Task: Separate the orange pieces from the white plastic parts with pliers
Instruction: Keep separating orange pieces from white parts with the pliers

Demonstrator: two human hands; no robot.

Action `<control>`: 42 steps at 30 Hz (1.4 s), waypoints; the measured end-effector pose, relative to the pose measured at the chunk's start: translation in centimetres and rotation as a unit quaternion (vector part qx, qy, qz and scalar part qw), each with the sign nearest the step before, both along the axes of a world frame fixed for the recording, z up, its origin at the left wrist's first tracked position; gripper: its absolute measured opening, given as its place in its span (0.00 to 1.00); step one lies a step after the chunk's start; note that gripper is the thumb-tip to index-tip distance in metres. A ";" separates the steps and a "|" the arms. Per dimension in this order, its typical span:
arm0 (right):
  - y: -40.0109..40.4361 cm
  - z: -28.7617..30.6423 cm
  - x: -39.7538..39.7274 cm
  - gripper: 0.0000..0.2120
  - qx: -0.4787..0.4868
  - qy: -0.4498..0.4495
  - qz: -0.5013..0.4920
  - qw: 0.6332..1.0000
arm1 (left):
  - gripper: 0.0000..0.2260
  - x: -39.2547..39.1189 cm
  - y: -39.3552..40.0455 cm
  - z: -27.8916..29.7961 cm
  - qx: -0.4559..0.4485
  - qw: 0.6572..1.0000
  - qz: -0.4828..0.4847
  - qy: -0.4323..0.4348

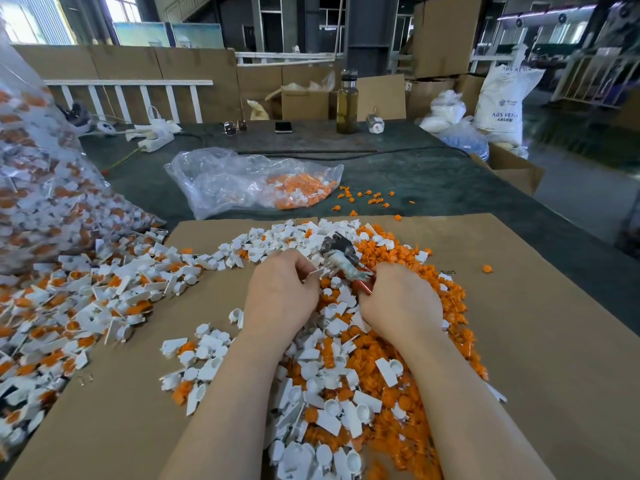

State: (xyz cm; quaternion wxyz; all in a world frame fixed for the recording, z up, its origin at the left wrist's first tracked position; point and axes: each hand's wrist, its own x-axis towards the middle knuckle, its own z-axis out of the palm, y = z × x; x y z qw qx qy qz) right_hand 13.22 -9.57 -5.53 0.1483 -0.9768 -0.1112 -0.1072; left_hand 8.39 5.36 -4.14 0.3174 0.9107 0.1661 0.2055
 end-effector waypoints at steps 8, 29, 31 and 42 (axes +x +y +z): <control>-0.1 0.4 0.4 0.07 0.147 0.024 0.011 0.989 | 0.06 -0.3 -0.1 0.4 -0.149 0.988 0.010 -0.040; 0.9 1.7 -1.1 0.12 0.374 -0.019 0.111 0.921 | 0.05 -0.9 -1.2 1.6 -0.360 0.929 -0.029 -0.078; 0.9 1.6 -1.1 0.13 0.378 -0.027 0.105 0.920 | 0.05 -1.0 -1.3 1.6 -0.340 0.936 -0.033 -0.085; 0.9 1.6 -1.1 0.14 0.342 -0.050 0.096 0.934 | 0.09 -0.9 -1.8 1.5 -0.209 0.971 -0.051 -0.106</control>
